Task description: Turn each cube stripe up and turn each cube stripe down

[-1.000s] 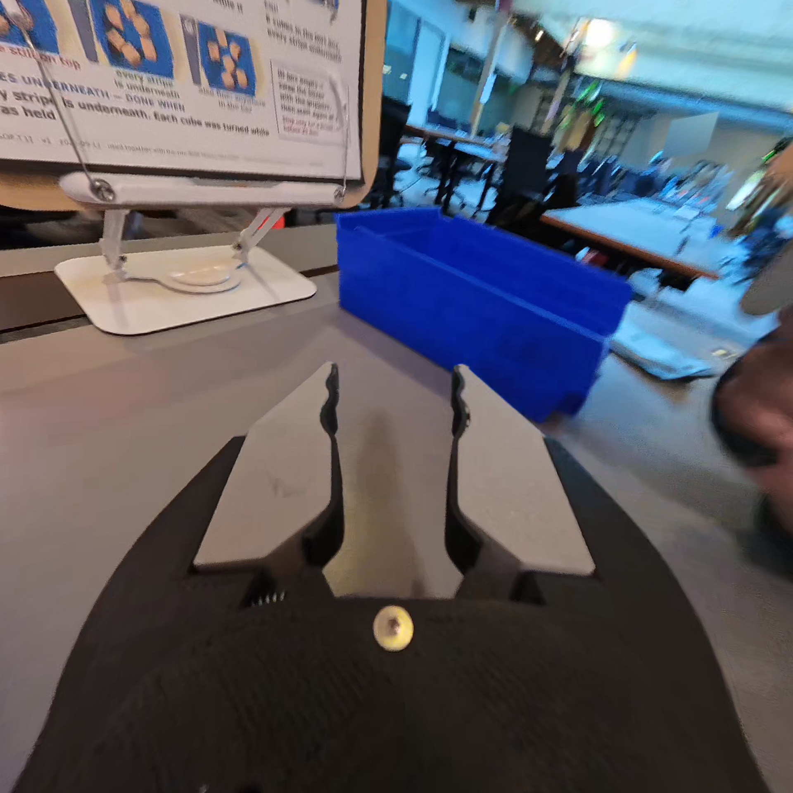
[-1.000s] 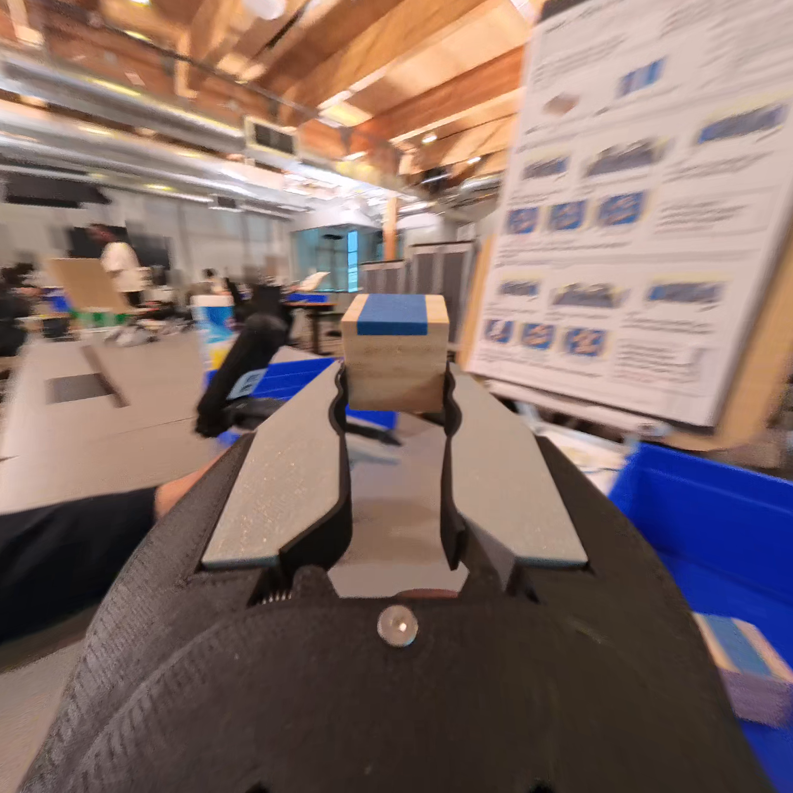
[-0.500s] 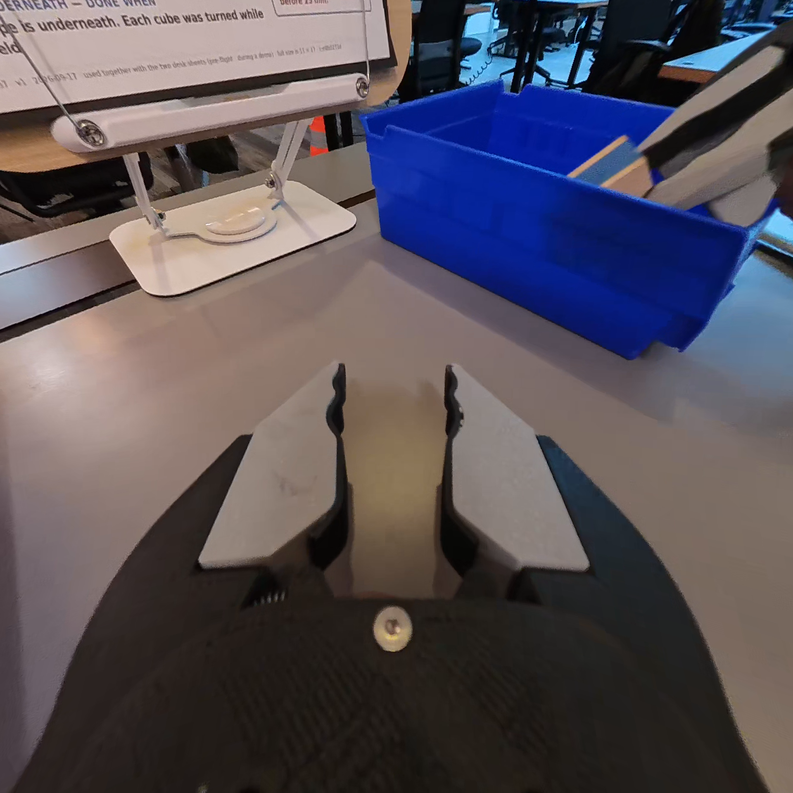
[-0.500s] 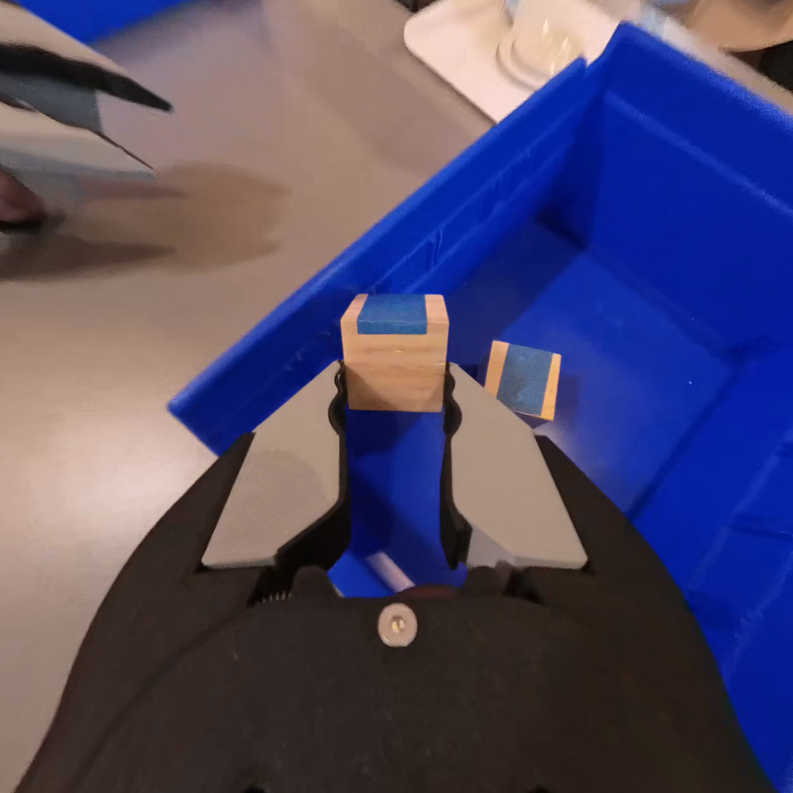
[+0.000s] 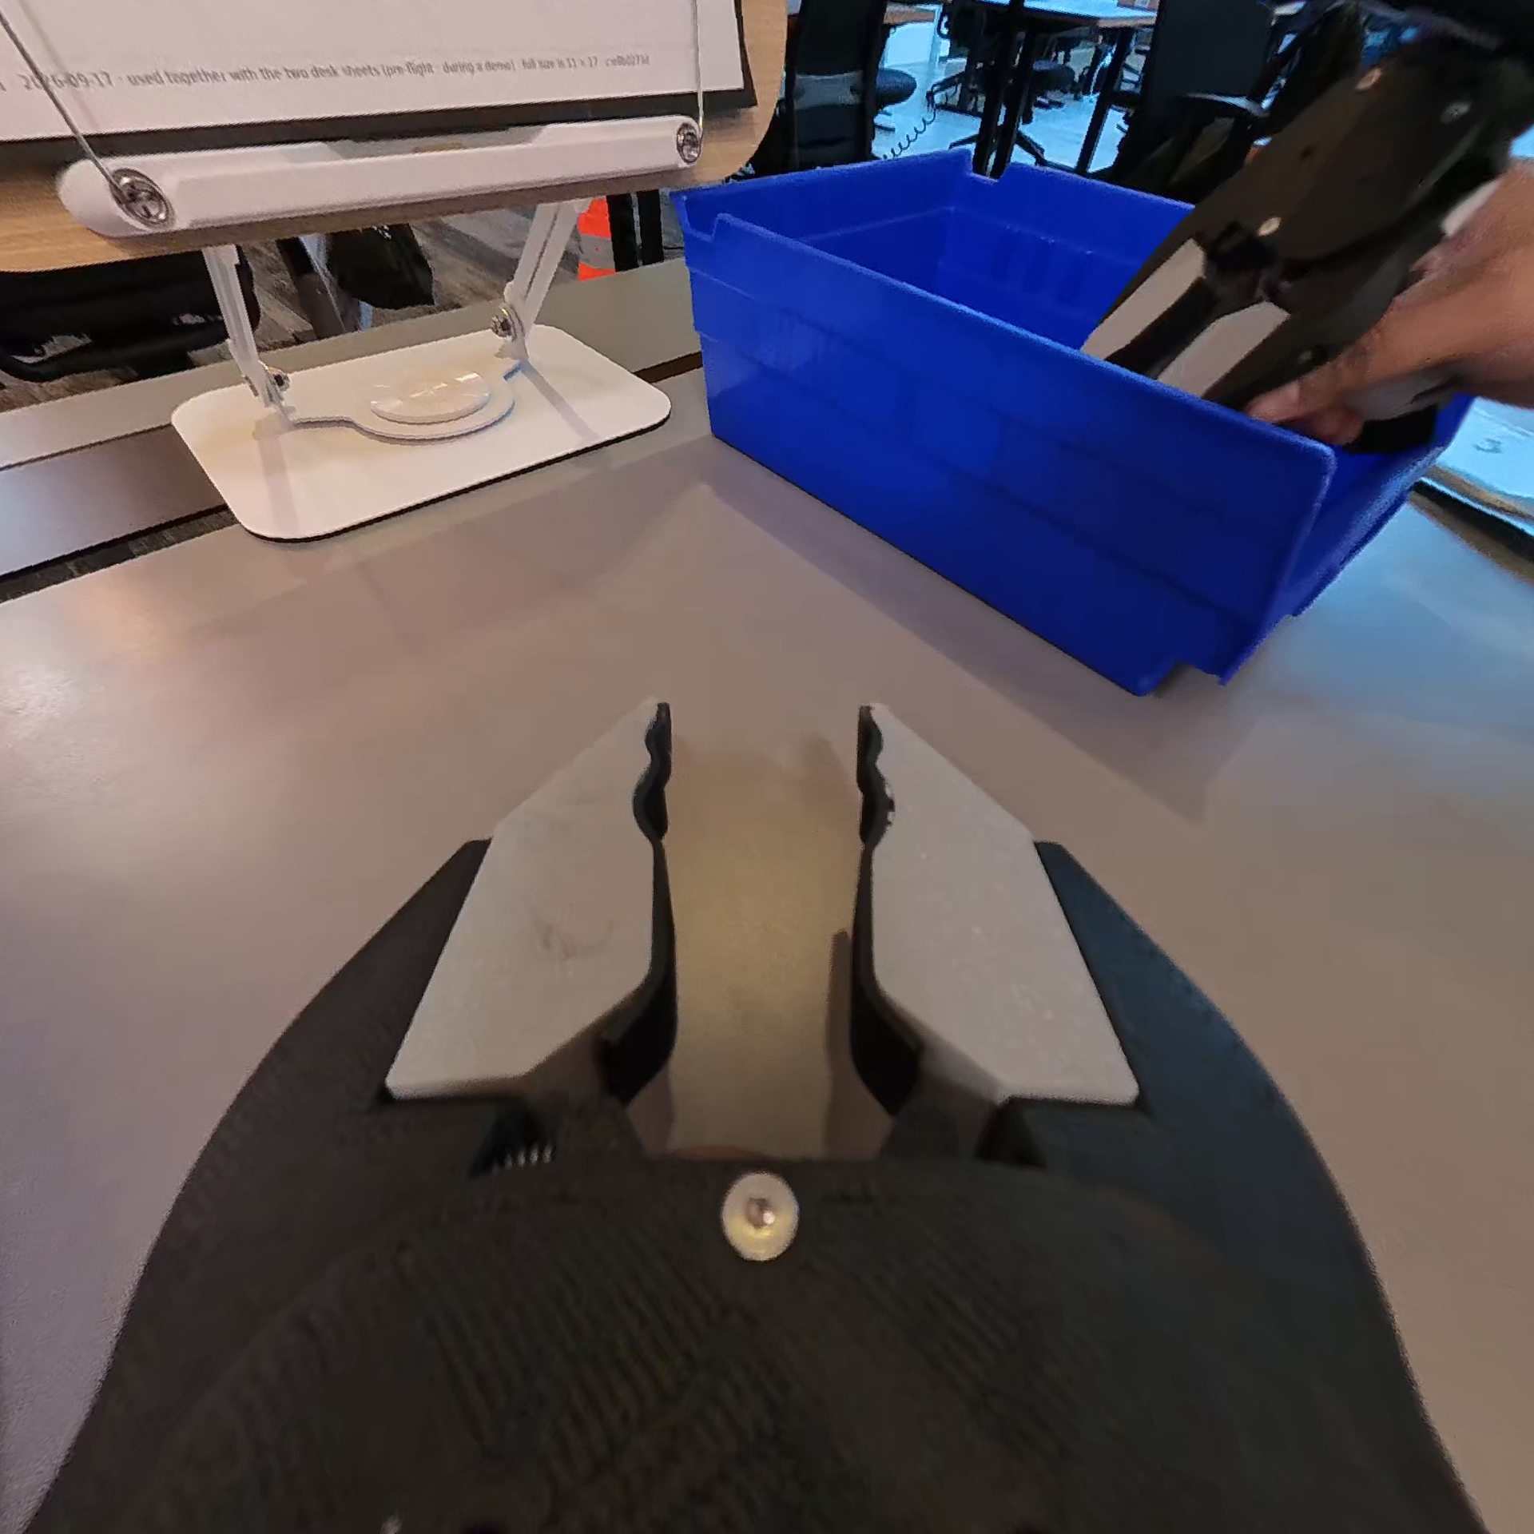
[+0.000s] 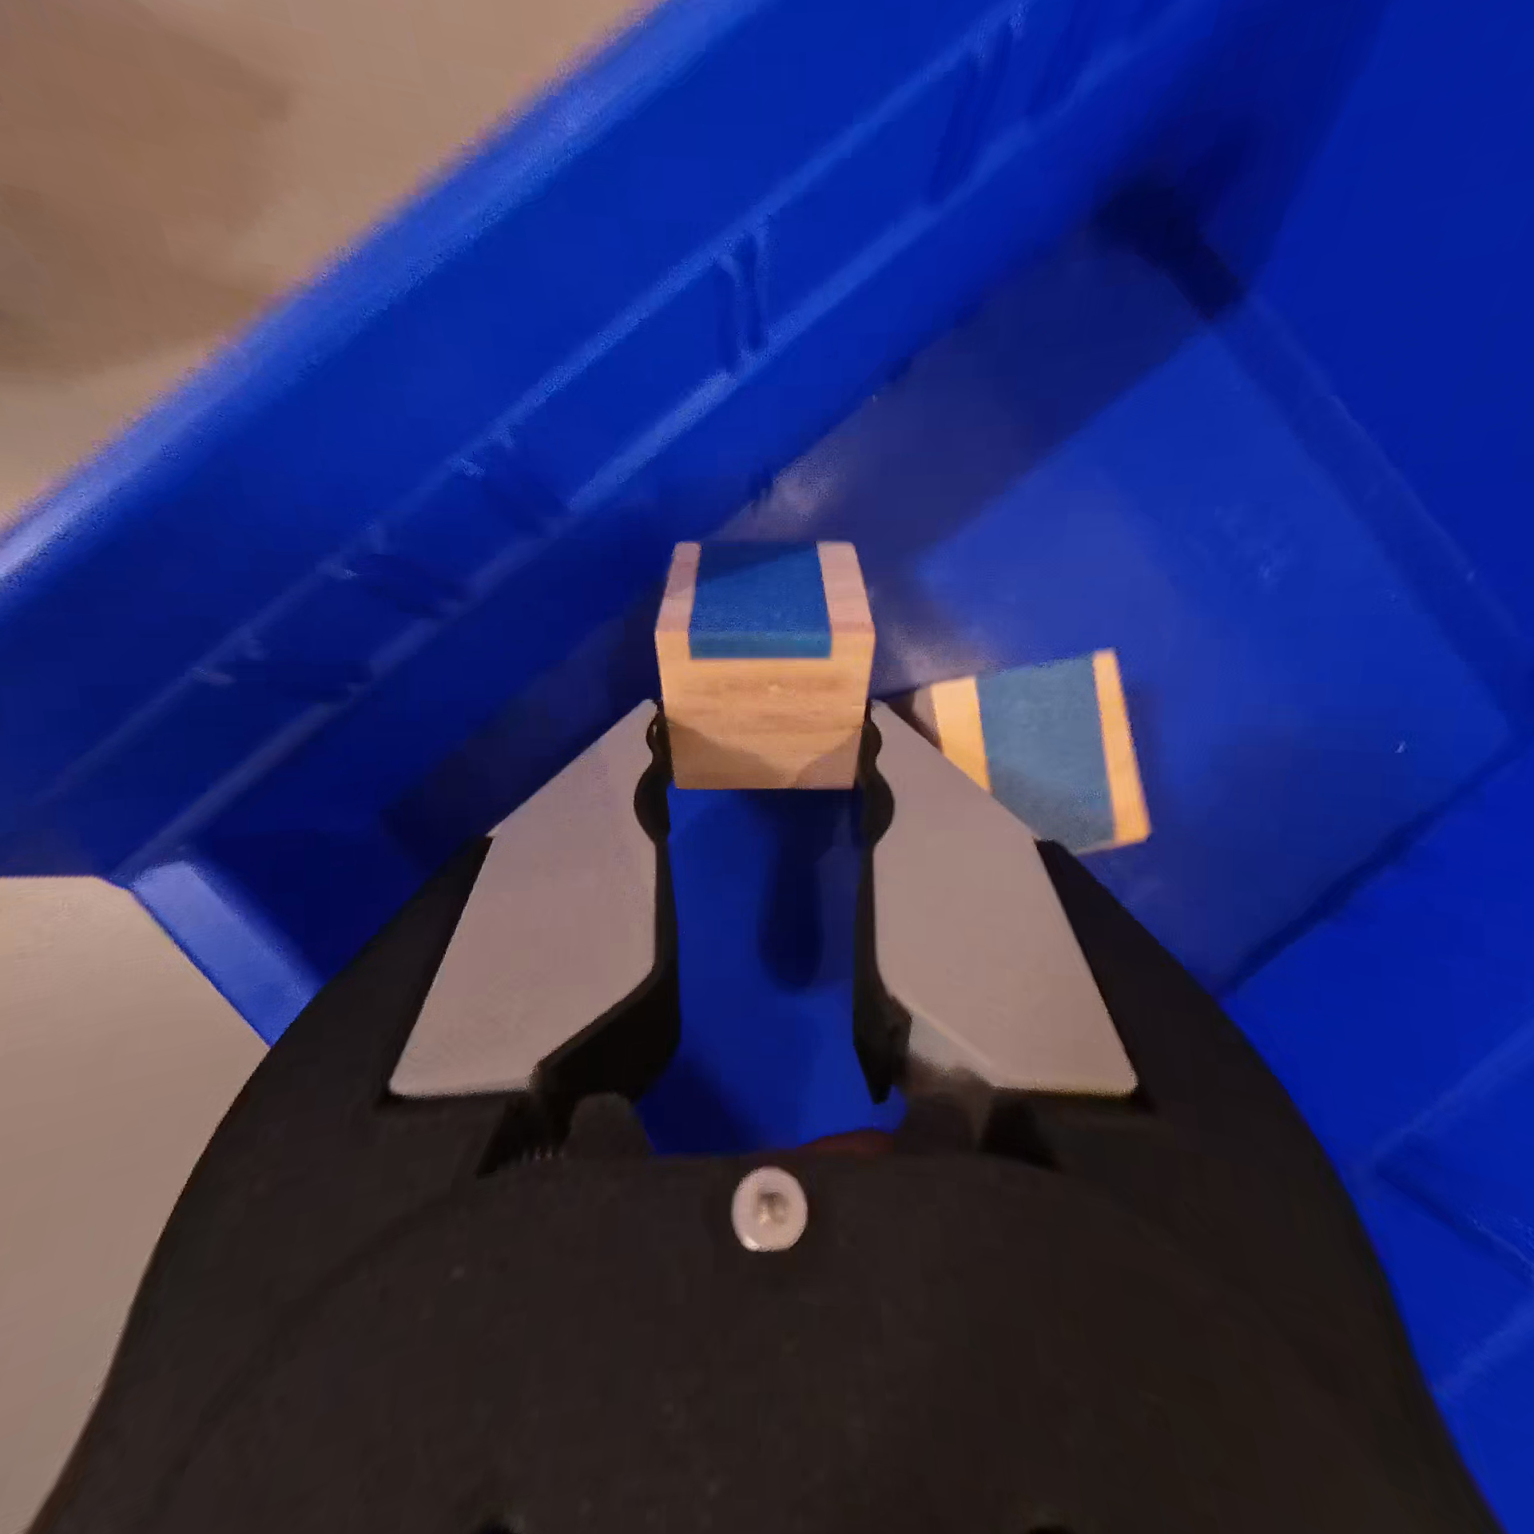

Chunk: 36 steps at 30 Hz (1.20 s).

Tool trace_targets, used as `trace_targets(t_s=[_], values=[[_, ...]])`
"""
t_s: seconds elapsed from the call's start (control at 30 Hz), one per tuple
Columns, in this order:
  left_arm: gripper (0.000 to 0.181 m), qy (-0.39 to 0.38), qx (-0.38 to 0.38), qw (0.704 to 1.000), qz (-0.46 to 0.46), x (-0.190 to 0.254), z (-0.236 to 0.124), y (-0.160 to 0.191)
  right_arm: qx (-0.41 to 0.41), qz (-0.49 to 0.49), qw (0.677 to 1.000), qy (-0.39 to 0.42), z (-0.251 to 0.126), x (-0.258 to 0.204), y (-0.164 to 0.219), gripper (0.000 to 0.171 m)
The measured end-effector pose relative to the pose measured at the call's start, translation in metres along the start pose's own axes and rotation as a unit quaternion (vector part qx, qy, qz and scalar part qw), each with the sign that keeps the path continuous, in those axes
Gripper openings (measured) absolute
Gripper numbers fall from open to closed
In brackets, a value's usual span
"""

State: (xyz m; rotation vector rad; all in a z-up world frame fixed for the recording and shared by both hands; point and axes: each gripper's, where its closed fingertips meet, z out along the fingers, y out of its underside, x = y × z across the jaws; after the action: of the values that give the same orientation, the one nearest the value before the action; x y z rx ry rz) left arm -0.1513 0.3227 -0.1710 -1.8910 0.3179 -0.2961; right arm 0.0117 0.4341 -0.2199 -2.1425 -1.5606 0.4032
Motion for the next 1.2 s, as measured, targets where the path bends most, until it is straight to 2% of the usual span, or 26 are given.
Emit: trace_targets(t_s=[0.07, 0.33, 0.47, 0.63, 0.7, 0.77, 0.97, 1.1, 1.2], values=[[0.043, 0.002, -0.003, 1.000, 0.002, 0.002, 0.001, 0.001, -0.052, -0.001, 0.999, -0.005, 0.003, 0.005, 0.016, 0.042], [0.043, 0.004, -0.004, 1.000, -0.001, 0.001, 0.001, 0.001, -0.127, -0.021, 0.991, 0.040, -0.008, 0.022, 0.035, 0.042], [0.043, 0.004, -0.002, 1.000, -0.004, 0.001, 0.001, 0.001, -0.143, -0.038, 0.987, 0.069, -0.010, 0.027, 0.036, 0.043], [0.043, 0.007, -0.001, 1.000, -0.005, 0.002, 0.000, 0.001, -0.146, -0.021, 0.979, 0.142, -0.009, 0.049, 0.031, 0.042], [0.043, 0.008, 0.000, 1.000, -0.006, 0.002, 0.000, 0.001, -0.148, -0.023, 0.978, 0.146, -0.011, 0.048, 0.032, 0.047], [0.043, 0.008, -0.001, 1.000, -0.006, 0.002, 0.000, 0.001, -0.145, -0.023, 0.979, 0.141, -0.016, 0.045, 0.032, 0.061], [0.044, 0.004, -0.010, 1.000, 0.001, 0.004, 0.002, 0.004, -0.051, 0.005, 0.991, 0.126, -0.056, 0.029, 0.012, 0.078], [0.044, 0.001, -0.012, 1.000, 0.005, 0.005, 0.002, 0.004, 0.121, 0.054, 0.989, 0.064, -0.091, -0.007, -0.026, 0.070], [0.044, -0.003, -0.009, 1.000, 0.006, 0.003, 0.000, 0.004, 0.244, 0.078, 0.967, 0.005, -0.115, -0.043, -0.054, 0.070]])
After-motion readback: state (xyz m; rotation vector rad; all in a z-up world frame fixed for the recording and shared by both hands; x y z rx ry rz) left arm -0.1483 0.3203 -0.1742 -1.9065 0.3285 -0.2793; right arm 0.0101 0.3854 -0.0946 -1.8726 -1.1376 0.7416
